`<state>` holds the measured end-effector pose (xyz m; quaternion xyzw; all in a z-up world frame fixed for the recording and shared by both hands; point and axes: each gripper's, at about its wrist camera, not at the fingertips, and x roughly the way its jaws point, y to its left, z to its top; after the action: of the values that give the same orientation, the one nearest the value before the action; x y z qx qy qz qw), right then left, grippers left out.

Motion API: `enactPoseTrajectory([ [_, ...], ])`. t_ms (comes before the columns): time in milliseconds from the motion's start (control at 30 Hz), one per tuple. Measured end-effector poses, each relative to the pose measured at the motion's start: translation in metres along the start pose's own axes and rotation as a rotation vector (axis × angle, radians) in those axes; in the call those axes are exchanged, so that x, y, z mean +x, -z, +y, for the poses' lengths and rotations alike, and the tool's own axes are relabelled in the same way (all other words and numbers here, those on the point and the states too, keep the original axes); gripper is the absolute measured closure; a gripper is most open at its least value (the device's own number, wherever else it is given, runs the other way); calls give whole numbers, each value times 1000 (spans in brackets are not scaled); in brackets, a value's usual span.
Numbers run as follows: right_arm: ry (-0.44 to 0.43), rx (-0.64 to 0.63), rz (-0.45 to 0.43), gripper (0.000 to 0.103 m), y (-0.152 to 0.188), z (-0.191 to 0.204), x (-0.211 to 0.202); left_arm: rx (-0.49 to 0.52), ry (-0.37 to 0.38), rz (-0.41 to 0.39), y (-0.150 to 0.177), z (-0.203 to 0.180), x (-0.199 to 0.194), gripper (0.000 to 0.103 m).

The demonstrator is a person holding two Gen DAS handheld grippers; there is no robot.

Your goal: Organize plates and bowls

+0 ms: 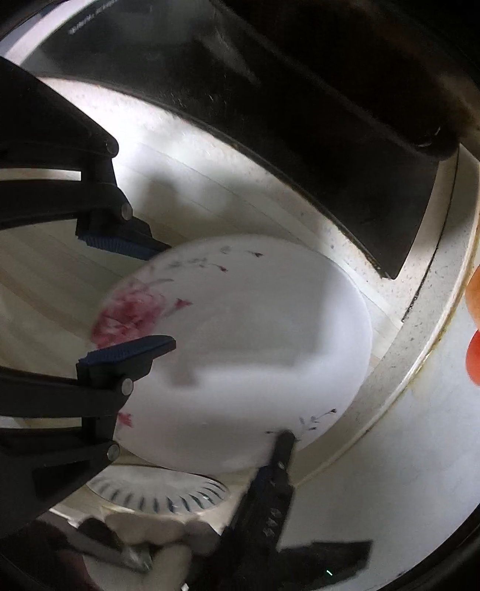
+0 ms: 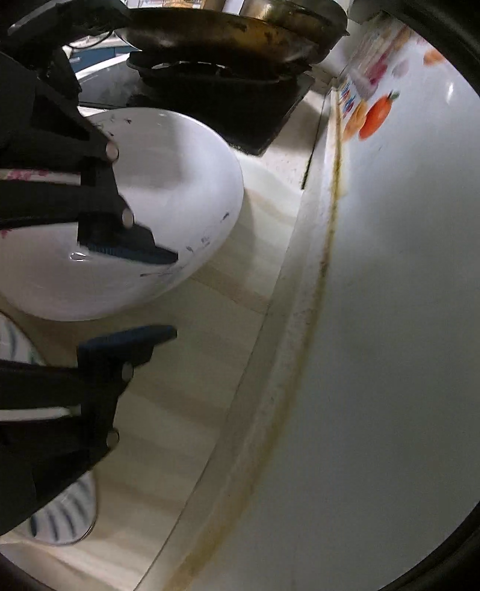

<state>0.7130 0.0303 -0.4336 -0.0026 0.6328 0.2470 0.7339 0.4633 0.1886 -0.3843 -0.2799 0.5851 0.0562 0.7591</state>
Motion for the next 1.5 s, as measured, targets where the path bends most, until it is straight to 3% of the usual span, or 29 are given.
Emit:
enactPoseTrajectory([
  [67,-51,10,-12,77,0,-3,6,-4,-4,-16,-2,1,1,67],
  [300,-92,13,-19,84,22,-7,-2,37,-34,-37,2,1,-8,67],
  [433,-105,21,-36,85,40,-13,-23,90,-45,-48,10,-5,-19,67],
  [733,-110,65,-114,85,89,-23,-92,205,31,-29,26,-25,-51,67],
  [967,-127,150,-188,85,162,-39,-161,286,91,-34,37,-52,-91,67],
  [1167,-129,207,-261,85,244,-46,-210,431,93,26,75,-75,-109,67],
  [1333,-123,284,-256,85,320,-52,-217,510,89,108,113,-82,-98,67],
  [1500,-110,361,-204,85,384,-68,-199,552,73,193,144,-86,-74,67],
])
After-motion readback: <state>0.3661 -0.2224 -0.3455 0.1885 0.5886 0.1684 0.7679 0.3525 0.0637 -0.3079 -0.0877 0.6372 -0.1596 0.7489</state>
